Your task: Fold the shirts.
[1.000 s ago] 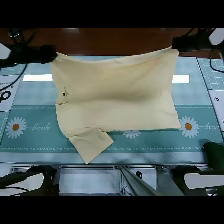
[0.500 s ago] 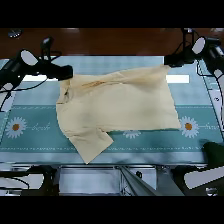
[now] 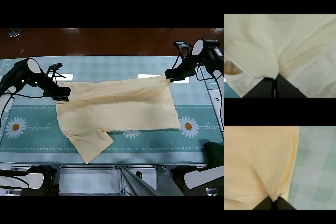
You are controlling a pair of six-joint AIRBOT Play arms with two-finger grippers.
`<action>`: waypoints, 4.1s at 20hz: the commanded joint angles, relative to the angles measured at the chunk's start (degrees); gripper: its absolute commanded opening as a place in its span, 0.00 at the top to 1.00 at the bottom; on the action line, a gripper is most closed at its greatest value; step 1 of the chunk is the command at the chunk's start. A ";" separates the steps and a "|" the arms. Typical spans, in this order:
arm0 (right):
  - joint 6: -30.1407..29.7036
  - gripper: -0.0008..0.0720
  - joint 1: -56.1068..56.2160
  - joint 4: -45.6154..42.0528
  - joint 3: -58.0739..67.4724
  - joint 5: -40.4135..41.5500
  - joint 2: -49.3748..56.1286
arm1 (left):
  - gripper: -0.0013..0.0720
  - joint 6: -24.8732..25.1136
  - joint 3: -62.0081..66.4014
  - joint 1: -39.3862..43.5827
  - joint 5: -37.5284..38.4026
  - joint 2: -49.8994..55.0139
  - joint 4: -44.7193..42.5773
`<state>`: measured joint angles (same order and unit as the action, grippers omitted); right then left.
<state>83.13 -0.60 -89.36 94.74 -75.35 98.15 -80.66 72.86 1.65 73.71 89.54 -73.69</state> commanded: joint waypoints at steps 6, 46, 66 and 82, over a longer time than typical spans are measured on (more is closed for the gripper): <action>0.37 0.95 0.11 4.85 -3.06 -1.40 0.02 | 0.95 -1.01 -0.33 -1.99 -2.73 0.07 6.21; -11.43 0.25 -26.82 16.35 -36.79 -3.58 -23.15 | 0.96 1.62 -51.04 -7.69 -15.34 -28.46 27.65; -16.11 0.27 -27.69 27.93 -55.23 8.96 -21.20 | 0.96 3.06 -51.04 -7.69 -13.75 -28.52 27.71; -20.24 0.95 -16.11 45.59 -33.48 26.36 -23.23 | 0.96 2.36 -16.98 -7.82 -17.94 -27.04 29.51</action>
<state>62.65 -18.92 -47.20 59.57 -54.92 72.18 -77.45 51.22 -6.13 59.18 59.27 -44.56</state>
